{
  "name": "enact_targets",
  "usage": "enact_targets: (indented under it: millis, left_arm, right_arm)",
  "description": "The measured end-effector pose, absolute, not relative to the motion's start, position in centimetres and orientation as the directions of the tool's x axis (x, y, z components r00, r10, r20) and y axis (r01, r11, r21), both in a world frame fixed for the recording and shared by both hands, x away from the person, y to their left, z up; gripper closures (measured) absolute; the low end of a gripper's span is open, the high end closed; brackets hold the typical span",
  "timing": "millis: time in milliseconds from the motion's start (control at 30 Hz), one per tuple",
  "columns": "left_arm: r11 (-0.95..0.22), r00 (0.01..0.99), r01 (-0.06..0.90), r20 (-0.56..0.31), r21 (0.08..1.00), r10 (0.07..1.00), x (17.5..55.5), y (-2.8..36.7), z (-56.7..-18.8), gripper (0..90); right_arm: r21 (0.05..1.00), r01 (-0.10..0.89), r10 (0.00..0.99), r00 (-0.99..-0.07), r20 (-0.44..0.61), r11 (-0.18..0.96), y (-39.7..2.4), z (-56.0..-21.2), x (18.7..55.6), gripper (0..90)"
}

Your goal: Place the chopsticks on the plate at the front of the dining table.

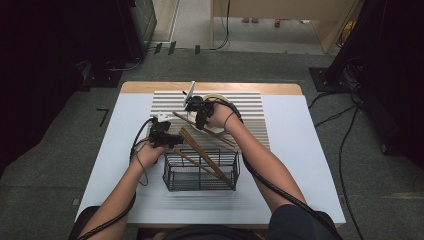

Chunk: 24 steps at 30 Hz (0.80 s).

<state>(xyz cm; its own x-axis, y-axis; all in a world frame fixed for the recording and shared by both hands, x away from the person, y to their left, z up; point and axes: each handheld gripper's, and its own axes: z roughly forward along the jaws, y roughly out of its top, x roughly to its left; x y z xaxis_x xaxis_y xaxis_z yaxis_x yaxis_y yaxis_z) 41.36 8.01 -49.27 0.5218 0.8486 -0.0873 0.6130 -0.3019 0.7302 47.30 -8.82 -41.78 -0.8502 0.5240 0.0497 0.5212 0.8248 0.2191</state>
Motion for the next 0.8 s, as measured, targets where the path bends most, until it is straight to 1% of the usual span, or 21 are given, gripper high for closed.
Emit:
enact_targets:
  millis: [400, 800]
  left_arm:
    - [-0.302, 0.523, 0.613, -0.088, 0.730, 0.848, 41.33, 7.93, -49.31, 15.3]
    - [-0.304, 0.524, 0.615, -0.089, 0.728, 0.847, 41.31, 7.88, -49.37, 15.3]
  right_arm:
    - [0.224, 0.523, 0.526, -0.849, 0.053, 0.822, -8.62, -42.27, 47.35, 85.5]
    - [0.239, 0.543, 0.549, -0.834, 0.047, 0.805, -8.77, -42.62, 47.55, 85.4]
